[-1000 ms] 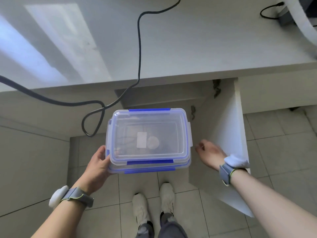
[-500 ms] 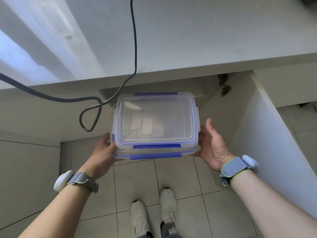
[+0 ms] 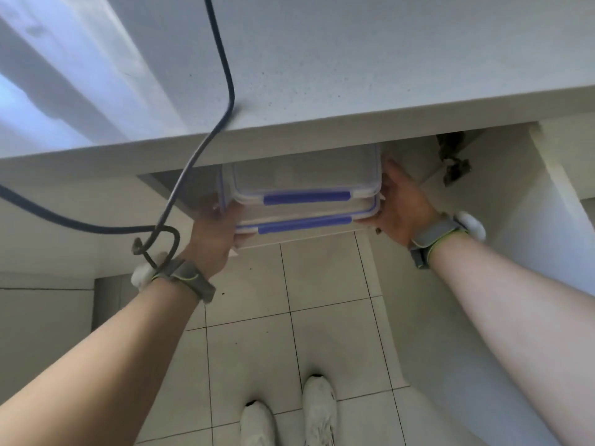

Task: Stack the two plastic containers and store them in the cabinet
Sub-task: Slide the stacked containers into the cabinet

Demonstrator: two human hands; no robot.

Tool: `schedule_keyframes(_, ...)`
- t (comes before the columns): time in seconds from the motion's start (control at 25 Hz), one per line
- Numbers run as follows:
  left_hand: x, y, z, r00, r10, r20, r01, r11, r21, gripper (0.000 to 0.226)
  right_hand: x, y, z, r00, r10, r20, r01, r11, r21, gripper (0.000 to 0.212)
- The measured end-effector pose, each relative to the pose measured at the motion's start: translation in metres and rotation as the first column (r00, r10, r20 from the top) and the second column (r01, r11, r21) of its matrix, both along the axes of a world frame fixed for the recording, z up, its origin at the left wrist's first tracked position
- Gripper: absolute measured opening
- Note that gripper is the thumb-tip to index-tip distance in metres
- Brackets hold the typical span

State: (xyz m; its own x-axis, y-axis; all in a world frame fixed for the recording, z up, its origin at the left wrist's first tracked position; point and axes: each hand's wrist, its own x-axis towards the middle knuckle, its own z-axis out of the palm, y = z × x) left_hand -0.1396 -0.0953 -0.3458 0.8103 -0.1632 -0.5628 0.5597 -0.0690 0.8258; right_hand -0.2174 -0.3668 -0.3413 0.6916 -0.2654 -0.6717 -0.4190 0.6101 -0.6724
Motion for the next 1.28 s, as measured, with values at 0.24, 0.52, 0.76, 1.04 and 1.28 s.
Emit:
schedule_keyframes(0.24, 0.034, -0.028, -0.008, 0.999, 0.025, -0.020, -0.024, 0.999, 0.041, 0.060, 0.037, -0.019, -0.019, 0.996, 0.084, 0.011, -0.083, 0.994, -0.073, 0.055)
schedule_keyframes(0.52, 0.059, -0.041, -0.026, 1.000, 0.014, 0.027, -0.017, 0.995, 0.099, 0.058, 0.069, -0.026, -0.035, 0.995, 0.094, 0.033, -0.092, 0.994, -0.066, 0.049)
schedule_keyframes(0.76, 0.073, -0.047, -0.035, 0.999, -0.004, 0.052, -0.002, 0.993, 0.122, 0.051, 0.090, -0.031, -0.040, 0.996, 0.076, -0.048, -0.080, 0.994, -0.078, 0.055)
schedule_keyframes(1.04, 0.072, -0.049, -0.036, 0.999, 0.032, 0.038, -0.037, 0.989, 0.141, 0.048, 0.094, -0.027, -0.036, 0.993, 0.044, -0.105, -0.060, 0.986, -0.156, 0.052)
schedule_keyframes(1.28, 0.045, -0.035, -0.028, 0.979, 0.159, -0.130, -0.146, 0.984, 0.105, 0.036, 0.059, -0.017, -0.026, 0.980, 0.012, -0.200, -0.061, 0.968, -0.244, 0.076)
